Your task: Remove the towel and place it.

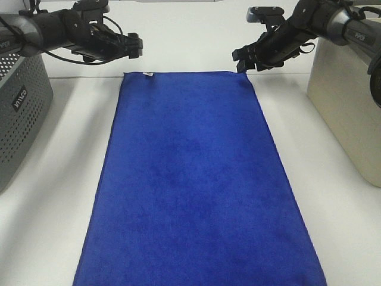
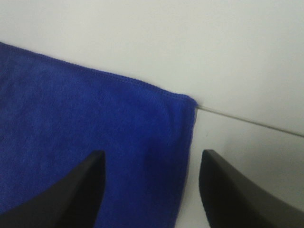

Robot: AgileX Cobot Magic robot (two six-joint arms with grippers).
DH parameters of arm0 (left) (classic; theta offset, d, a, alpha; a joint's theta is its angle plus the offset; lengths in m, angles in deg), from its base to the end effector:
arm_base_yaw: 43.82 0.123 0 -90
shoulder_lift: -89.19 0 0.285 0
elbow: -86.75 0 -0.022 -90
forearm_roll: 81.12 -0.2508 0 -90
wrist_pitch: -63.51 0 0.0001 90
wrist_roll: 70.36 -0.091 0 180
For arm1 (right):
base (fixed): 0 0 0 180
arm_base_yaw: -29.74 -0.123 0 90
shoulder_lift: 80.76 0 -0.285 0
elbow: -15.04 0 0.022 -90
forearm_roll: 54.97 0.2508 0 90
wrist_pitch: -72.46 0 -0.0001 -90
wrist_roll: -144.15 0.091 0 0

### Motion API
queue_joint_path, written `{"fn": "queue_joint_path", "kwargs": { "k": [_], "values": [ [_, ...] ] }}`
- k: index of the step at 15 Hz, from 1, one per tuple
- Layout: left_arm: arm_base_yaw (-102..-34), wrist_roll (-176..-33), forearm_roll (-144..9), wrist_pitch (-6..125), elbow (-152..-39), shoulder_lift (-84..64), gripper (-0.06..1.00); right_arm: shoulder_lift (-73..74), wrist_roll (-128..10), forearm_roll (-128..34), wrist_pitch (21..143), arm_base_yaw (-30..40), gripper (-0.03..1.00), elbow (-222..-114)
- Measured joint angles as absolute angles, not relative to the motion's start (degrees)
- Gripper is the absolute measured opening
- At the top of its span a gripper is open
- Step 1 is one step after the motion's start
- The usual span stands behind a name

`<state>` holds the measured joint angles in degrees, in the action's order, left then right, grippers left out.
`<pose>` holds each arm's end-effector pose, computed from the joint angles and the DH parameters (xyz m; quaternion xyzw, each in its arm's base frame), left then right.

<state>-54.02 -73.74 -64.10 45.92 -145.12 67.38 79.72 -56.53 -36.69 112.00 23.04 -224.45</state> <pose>0.5766 -0.1119 0.1298 0.0005 0.8790 -0.1333 0.4579 0.5713 0.0854 0.1246 -0.1411 0.9221 0.0950 0.3475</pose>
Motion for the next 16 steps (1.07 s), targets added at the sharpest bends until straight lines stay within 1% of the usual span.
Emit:
{"fn": "queue_joint_path", "kwargs": {
  "k": [5,9,11,12,13,16],
  "values": [
    [-53.33,-72.65,-64.33,44.09,-145.18,67.38,0.85,78.92,-56.53,-36.92,116.58,23.04,0.59,-224.45],
    [-53.33,-73.45,-65.88,36.87,-145.18,65.66,0.85,72.85,-56.53,-37.15,121.57,23.04,0.59,-224.45],
    [-53.33,-73.56,-67.42,31.72,-145.18,62.28,0.85,69.18,-56.53,-37.15,124.37,23.04,0.59,-224.45],
    [-53.33,-73.56,-68.46,25.64,-145.18,58.95,0.85,66.14,-56.36,-37.21,127.53,23.04,0.59,-224.45],
    [-53.33,-73.56,-68.69,22.32,-145.18,57.01,0.85,64.54,-55.73,-37.78,129.82,23.04,0.59,-224.45],
    [-53.33,-73.56,-69.72,9.77,-145.24,50.19,0.85,58.92,-49.72,-45.06,137.04,23.04,0.59,-224.45]
  ]
}}
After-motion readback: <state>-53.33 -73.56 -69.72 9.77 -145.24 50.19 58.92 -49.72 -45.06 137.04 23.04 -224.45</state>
